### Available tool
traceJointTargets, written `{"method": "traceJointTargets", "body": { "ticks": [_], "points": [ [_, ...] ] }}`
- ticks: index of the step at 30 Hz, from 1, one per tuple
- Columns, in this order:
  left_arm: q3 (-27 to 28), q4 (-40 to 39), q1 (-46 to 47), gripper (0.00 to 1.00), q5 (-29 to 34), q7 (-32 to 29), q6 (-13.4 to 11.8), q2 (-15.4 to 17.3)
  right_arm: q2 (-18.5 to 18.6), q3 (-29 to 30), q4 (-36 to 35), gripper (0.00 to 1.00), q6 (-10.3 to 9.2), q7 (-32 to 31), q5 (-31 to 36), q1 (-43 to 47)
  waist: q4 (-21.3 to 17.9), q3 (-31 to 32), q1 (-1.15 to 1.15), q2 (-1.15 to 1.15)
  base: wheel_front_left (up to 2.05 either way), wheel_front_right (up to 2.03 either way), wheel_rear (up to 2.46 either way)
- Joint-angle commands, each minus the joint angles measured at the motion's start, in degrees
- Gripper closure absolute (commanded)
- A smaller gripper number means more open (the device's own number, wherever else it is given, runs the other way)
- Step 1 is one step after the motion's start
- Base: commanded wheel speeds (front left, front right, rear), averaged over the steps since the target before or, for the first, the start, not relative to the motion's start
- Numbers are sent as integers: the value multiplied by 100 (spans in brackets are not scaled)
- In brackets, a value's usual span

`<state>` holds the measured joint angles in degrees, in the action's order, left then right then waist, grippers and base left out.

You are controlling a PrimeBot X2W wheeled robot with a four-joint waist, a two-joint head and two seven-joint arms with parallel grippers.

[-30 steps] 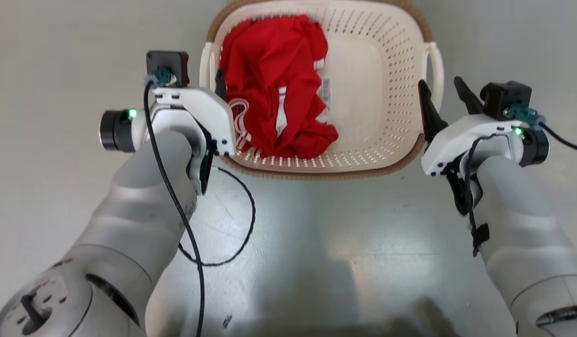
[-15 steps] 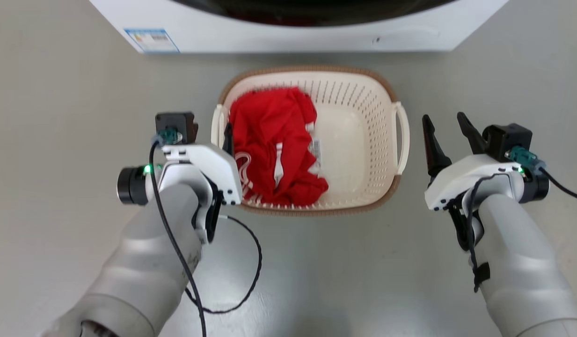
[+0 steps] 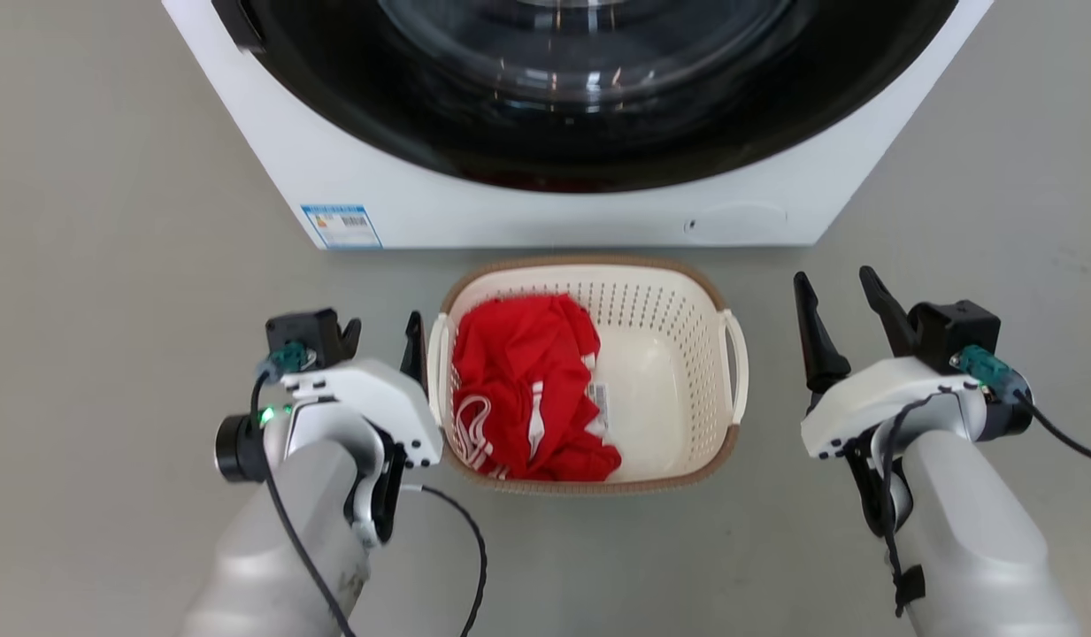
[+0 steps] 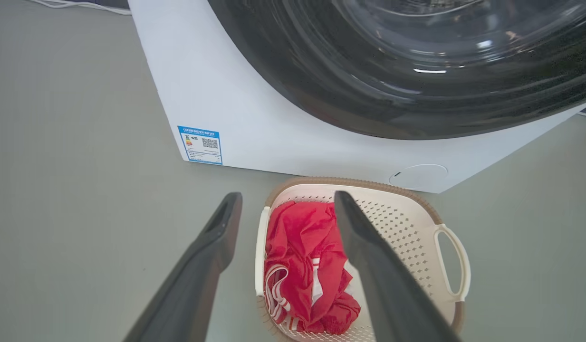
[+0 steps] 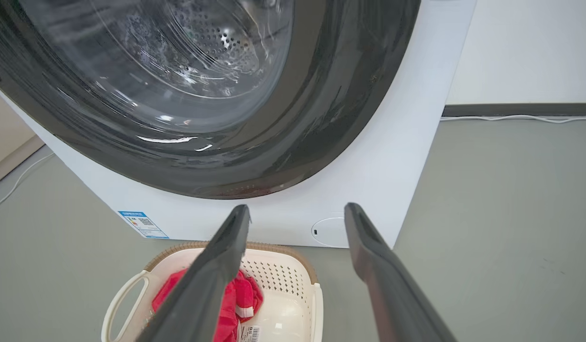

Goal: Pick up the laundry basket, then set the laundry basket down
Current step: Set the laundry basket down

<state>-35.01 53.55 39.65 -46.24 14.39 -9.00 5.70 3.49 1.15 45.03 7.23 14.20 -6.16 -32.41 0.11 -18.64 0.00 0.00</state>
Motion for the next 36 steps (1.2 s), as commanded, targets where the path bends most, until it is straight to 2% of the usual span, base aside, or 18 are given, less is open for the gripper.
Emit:
{"method": "traceJointTargets", "body": {
  "ticks": [1,9,20,28,36],
  "points": [
    [310,-234,-160,0,183,61,20,158,-61,-142,-276,0,25,80,-29,187,23,261,0,0,0,0,0],
    [1036,-880,-939,0,807,61,44,159,-61,-107,-719,0,25,80,8,764,74,782,0,0,0,0,0],
    [1729,-1541,-1741,0,1500,61,148,116,-61,-174,-943,0,25,80,38,1224,34,1349,0,0,0,0,0],
    [2057,-1790,-2149,0,1804,61,260,12,-61,-254,-906,0,25,80,33,1473,-1,1777,0,0,0,0,0],
    [2259,-1878,-2268,0,1974,61,326,-58,-61,-288,-852,0,25,80,47,1474,-21,1909,0,0,0,0,0]
  ]
}}
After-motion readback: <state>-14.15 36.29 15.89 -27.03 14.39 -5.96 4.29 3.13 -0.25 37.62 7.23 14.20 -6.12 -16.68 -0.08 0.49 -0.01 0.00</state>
